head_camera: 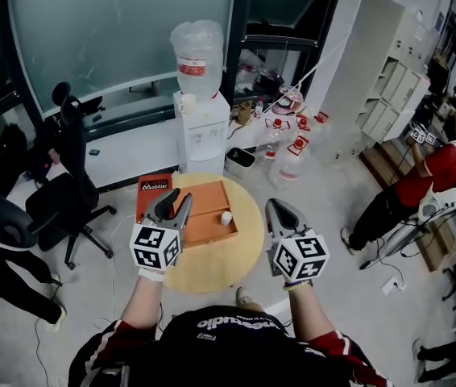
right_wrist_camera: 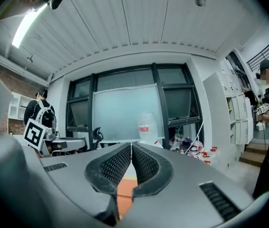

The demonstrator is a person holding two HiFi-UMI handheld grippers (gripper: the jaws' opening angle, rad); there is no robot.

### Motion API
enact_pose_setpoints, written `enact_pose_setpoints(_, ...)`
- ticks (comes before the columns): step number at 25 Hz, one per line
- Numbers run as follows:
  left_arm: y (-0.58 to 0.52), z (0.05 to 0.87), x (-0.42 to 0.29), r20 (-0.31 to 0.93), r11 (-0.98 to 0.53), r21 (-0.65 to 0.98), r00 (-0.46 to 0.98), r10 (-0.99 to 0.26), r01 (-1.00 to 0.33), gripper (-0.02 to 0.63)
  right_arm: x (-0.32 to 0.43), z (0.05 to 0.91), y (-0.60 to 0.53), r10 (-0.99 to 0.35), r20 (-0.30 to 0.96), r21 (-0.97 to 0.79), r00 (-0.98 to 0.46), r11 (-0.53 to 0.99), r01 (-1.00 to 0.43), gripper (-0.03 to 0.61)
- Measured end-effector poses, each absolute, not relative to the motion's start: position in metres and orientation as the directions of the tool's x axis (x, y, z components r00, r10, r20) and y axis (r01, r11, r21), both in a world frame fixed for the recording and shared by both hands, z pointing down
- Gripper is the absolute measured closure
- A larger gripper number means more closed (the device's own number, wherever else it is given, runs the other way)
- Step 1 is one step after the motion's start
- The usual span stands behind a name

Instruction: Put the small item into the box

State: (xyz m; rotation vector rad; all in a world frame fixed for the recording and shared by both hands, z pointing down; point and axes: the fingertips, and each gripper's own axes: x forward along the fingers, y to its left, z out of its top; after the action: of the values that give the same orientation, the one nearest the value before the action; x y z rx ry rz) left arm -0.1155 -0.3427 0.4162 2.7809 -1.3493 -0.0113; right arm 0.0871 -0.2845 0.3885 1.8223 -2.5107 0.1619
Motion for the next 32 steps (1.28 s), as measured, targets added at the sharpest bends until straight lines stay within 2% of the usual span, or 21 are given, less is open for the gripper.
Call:
enact_pose_setpoints(5,-0.337,0.423,-0.114,0.024,-0.619,0.053,0.621,-0.783,-0.783,0.56,0.088,0.395,-0.282,-0.948,0.089,-0.073,-0.307,0.301,-0.951,0.545)
enact_pose_setpoints(8,-0.338,0.426,-0.12,0.033,-0.616,0.058,0.619,-0.785,-0.785,0.581,0.083,0.396,-0.283,-0.946,0.091,-0.073,-0.311,0.305,-0.949,0.545)
enact_pose_setpoints(32,-0.334,0.425,-0.119,-0.001,-0.647,0.069,0.648,-0.761,-0.759,0.595,0.08,0.395,-0.282,-0.953,0.093,-0.03,-0.288,0.286,-0.958,0.551)
